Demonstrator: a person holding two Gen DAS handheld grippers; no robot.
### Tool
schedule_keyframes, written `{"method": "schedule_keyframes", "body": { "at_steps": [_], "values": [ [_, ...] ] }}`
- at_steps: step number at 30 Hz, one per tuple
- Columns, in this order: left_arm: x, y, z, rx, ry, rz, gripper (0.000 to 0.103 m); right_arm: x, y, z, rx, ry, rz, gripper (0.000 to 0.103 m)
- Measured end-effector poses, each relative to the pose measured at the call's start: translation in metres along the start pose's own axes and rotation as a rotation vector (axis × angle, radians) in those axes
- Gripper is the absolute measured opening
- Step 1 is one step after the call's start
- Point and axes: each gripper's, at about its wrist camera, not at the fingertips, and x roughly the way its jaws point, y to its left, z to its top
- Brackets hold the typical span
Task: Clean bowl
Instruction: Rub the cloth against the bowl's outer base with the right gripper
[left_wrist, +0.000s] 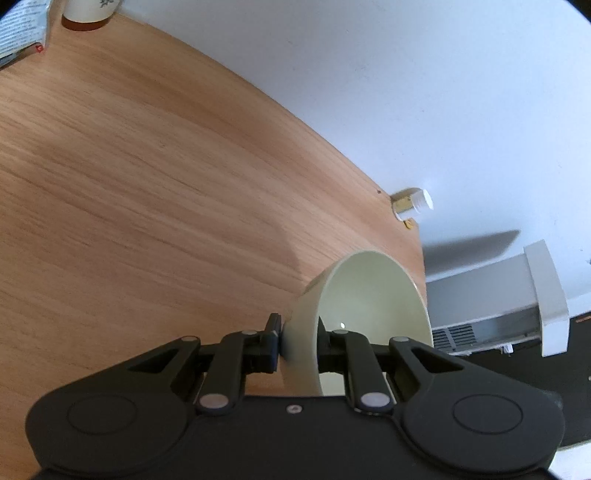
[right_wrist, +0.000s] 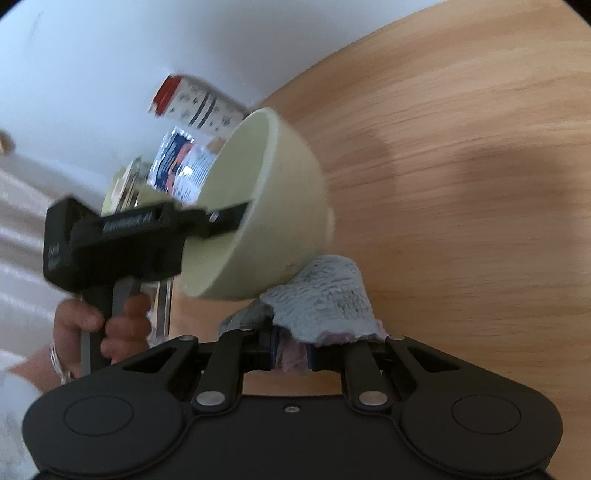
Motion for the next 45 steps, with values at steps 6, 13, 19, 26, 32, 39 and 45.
{"method": "schedule_keyframes", "body": {
  "at_steps": [6,13,19,26,32,39,45],
  "values": [
    [0.003,0.003,-0.002,-0.020,0.004,-0.025,0.014,-0.016,0.010,-0.004,-0.026,-0.021,0.021,0.017],
    [0.007,0.000,-0.004,0.017,0.004,-0.028,0.014,-0.029,0.021,-0.007,-0.057,-0.044,0.033,0.017],
    [0.009,-0.006,-0.005,0.042,0.005,-0.039,0.014,-0.001,0.020,-0.004,-0.066,-0.021,-0.019,0.017],
    [0.005,-0.009,-0.003,0.031,-0.051,-0.028,0.014,0.019,0.025,-0.003,-0.105,-0.047,-0.059,0.016],
    [0.005,-0.007,0.001,0.007,-0.072,-0.028,0.014,-0.004,0.030,-0.011,-0.111,-0.096,-0.024,0.016],
    [0.009,-0.009,-0.001,-0.011,-0.075,-0.070,0.015,0.000,0.042,-0.007,-0.173,-0.082,-0.061,0.016],
    [0.010,-0.014,-0.002,0.020,-0.054,-0.067,0.015,0.021,0.035,-0.006,-0.170,-0.085,-0.091,0.015]
  ]
}}
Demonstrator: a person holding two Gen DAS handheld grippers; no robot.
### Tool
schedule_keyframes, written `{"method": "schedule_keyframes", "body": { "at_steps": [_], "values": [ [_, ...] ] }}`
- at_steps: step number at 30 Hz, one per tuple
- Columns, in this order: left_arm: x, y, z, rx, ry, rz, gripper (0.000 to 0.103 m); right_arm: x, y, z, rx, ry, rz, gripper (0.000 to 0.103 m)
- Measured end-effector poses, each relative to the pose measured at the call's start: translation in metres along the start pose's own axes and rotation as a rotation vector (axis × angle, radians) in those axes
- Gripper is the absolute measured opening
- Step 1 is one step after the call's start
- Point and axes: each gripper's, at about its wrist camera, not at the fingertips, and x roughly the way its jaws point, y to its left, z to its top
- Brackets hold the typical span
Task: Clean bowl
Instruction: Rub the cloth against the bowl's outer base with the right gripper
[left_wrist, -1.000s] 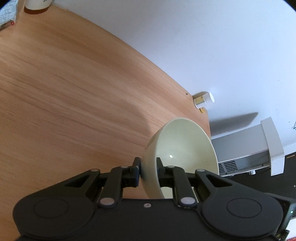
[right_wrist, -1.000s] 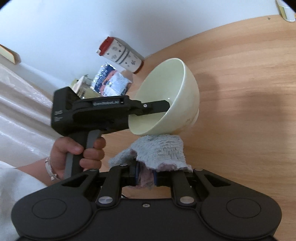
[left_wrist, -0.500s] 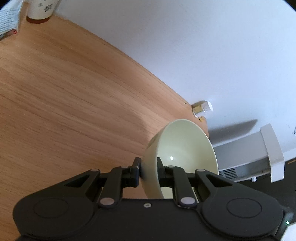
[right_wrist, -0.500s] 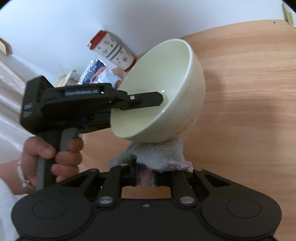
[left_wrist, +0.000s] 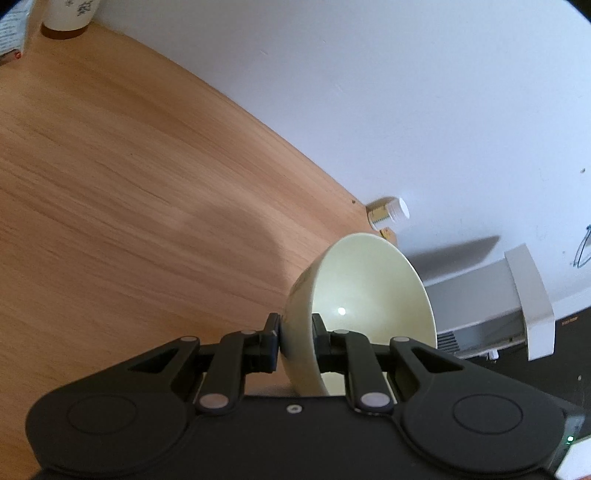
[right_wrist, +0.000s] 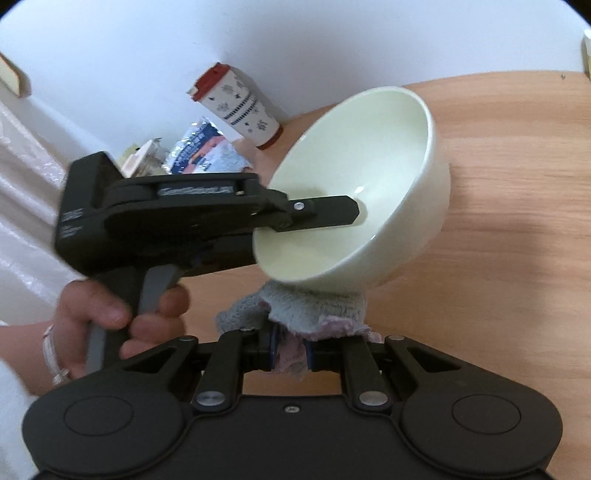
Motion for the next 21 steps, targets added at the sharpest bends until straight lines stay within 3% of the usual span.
{"method": "schedule_keyframes", "body": {
  "at_steps": [5,14,21],
  "values": [
    [-0.003,0.000,0.003,0.009,-0.004,0.002,0.015,0.012,0.002,-0.003,-0.006,-0.010,-0.005,0.015],
    [-0.003,0.009,0.003,-0.028,0.005,0.051,0.016,-0.032,0.016,-0.011,-0.018,-0.075,0.013,0.012],
    [0.002,0.013,0.000,-0.054,0.044,0.058,0.017,-0.048,0.003,-0.021,0.058,-0.077,-0.037,0.008]
  ]
}}
